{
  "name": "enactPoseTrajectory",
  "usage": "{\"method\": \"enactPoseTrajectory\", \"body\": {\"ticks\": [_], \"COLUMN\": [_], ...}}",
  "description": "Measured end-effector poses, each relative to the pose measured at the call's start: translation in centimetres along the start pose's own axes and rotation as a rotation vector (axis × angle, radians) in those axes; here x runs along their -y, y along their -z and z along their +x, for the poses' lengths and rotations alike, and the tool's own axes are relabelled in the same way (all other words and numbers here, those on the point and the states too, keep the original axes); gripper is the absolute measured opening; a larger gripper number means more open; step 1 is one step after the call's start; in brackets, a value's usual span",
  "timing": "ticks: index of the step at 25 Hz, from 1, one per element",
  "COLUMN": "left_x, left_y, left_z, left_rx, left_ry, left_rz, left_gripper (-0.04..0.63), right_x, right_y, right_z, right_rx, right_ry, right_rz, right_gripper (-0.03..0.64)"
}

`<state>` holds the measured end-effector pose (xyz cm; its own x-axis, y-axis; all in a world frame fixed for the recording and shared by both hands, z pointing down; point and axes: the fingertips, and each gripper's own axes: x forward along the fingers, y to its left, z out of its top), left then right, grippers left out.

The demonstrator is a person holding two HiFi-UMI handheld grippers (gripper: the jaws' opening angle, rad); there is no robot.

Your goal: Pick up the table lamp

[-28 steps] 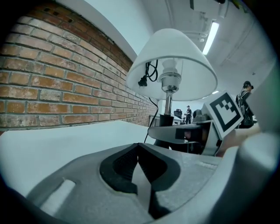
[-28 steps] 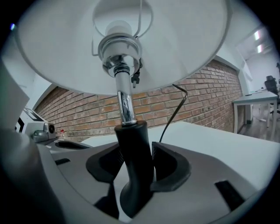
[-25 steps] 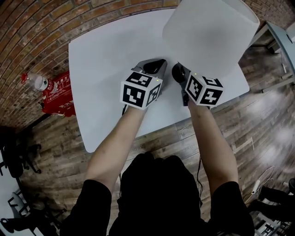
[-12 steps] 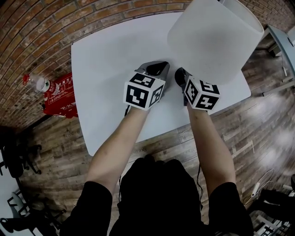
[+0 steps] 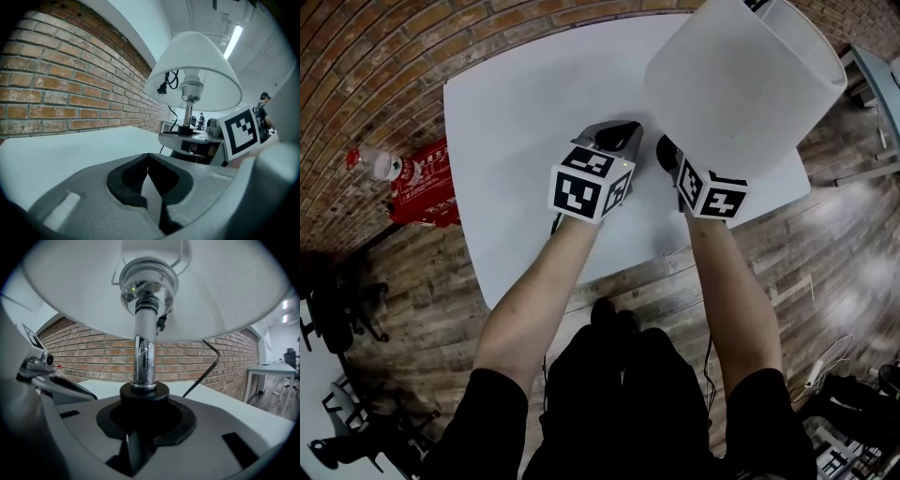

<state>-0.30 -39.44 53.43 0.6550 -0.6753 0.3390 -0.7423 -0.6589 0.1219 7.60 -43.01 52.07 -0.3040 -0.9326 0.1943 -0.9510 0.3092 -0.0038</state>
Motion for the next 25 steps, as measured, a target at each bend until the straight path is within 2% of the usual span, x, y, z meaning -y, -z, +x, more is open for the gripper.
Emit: {"method": "enactPoseTrajectory", "body": {"ticks": [18,25], "left_x": [-0.8,-1.5], "left_y": [-0.2,-2.9], "left_z": [-1.0,-1.9], "left_rx": [-0.052,-0.053], "left_ry": [-0.025,-0.038], "left_rz": [-0.03,-0.007], "left_gripper": [0.006,0.006], "right_x": [0.2,0.2], "right_y": [0.0,-1.1], "right_z": [-0.1,-0.9], "right_rx": [-0.058,-0.071], "right_ry": [-0.011,-0.015], "right_rz": [-0.038,-0.03], "right_gripper": [0.091,0.089]}}
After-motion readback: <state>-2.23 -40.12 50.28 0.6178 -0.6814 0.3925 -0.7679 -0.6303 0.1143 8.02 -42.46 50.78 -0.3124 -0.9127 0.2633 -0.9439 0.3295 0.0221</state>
